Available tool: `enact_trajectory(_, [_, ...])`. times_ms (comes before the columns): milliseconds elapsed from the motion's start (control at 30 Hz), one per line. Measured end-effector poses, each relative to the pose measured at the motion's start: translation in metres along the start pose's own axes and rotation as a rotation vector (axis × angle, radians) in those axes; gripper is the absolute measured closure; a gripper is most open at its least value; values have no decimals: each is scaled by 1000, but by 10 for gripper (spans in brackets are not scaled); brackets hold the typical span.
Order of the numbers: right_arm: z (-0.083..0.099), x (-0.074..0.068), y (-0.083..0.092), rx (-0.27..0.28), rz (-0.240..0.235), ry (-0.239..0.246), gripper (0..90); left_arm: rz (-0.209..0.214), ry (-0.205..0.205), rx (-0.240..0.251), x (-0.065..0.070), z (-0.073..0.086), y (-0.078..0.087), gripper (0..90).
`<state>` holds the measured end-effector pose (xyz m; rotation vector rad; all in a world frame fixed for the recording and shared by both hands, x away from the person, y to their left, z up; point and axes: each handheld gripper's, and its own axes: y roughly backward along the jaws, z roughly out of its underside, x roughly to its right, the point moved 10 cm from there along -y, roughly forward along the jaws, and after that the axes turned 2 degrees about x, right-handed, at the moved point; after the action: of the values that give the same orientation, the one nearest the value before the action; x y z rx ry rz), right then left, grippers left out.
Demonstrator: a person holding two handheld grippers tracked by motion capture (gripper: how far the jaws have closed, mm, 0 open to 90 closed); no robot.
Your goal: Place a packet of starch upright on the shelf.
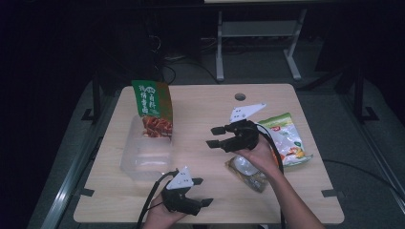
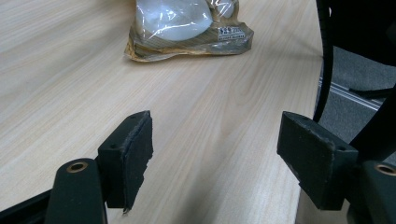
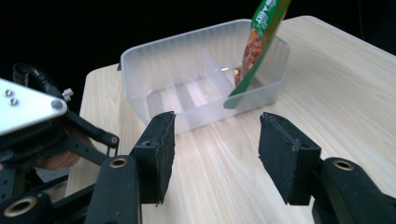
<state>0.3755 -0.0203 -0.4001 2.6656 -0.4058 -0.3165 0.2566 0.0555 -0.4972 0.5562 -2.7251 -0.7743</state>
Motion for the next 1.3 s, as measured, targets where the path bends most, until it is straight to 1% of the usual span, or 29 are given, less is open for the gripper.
enact_trajectory(33, [4,1,6,-4,9,-6,451,0,1,-2,0,0,0,264])
enact_trajectory(100, [5,1,7,-1,12,-9,449,-1,3,-2,0,1,-1,263])
enact_trajectory(133, [9,2,12,-5,21,-16,447,-2,3,-3,0,1,-1,262])
enact_trajectory(300, [14,3,19,-25,29,-30,439,-4,9,0,-1,1,-2,262])
enact_trajectory(500, [21,5,28,-40,47,-41,430,-5,5,-4,-1,2,-2,262])
enact_trajectory(667, [34,8,39,-53,71,-66,423,-6,5,-8,-2,2,-2,261])
enact_trajectory(767, [38,9,42,-57,77,-76,420,-5,6,-6,-2,2,-2,261])
enact_trajectory(800, [41,10,45,-70,81,-88,412,-6,6,-7,-2,2,-2,261])
enact_trajectory(833, [41,10,45,-70,81,-88,412,-6,6,-7,-2,2,-2,261])
enact_trajectory(967, [46,13,52,-70,97,-95,411,-6,8,-7,-2,2,-3,260])
enact_trajectory(1033, [51,15,57,-76,115,-107,404,-6,10,-6,-2,2,-3,260])
enact_trajectory(1167, [58,17,61,-83,127,-120,403,-6,8,-5,-2,2,-3,259])
enact_trajectory(1233, [63,20,63,-89,142,-132,400,-5,11,-5,-2,2,-3,259])
enact_trajectory(1300, [67,22,64,-107,148,-146,390,-5,16,-5,-2,2,-3,259])
